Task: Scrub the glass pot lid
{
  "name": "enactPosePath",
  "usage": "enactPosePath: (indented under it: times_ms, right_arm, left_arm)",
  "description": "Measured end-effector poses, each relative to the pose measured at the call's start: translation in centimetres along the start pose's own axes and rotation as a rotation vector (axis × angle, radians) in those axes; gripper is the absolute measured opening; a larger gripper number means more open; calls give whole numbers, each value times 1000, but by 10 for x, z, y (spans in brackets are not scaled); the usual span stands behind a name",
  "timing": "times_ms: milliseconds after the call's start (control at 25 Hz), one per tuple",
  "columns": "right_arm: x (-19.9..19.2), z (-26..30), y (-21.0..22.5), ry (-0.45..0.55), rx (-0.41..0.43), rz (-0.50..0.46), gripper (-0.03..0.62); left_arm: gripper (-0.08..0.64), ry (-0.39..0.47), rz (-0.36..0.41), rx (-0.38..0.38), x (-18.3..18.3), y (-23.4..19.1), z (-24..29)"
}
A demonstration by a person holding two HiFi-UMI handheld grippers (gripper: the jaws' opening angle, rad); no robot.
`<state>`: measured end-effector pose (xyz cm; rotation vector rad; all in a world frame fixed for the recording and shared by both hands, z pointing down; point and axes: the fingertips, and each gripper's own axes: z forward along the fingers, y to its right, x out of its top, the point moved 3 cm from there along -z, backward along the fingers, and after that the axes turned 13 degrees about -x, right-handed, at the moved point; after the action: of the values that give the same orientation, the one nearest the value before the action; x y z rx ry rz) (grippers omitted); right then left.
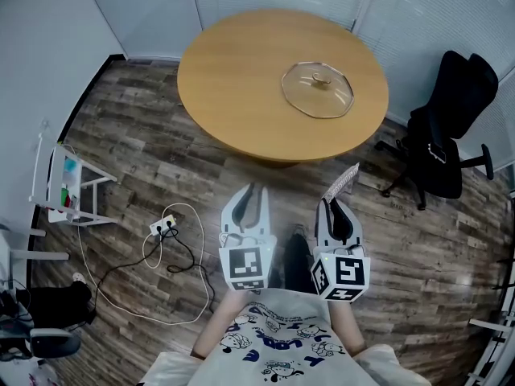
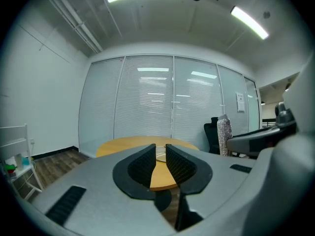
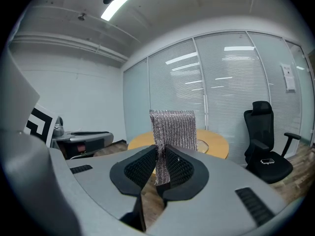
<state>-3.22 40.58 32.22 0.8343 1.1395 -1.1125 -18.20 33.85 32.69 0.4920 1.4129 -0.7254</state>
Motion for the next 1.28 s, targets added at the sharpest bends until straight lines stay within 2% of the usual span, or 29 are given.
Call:
enactPosePath:
  times_ms: [400,1280]
  right_arm:
    - [4,42,12,-6,39,0,69]
    - [44,164,90,7,122,-1,67]
  left_arm:
    - [71,-13,5,31,0,-8,40]
    - [71,-13,1,91,25,4,176]
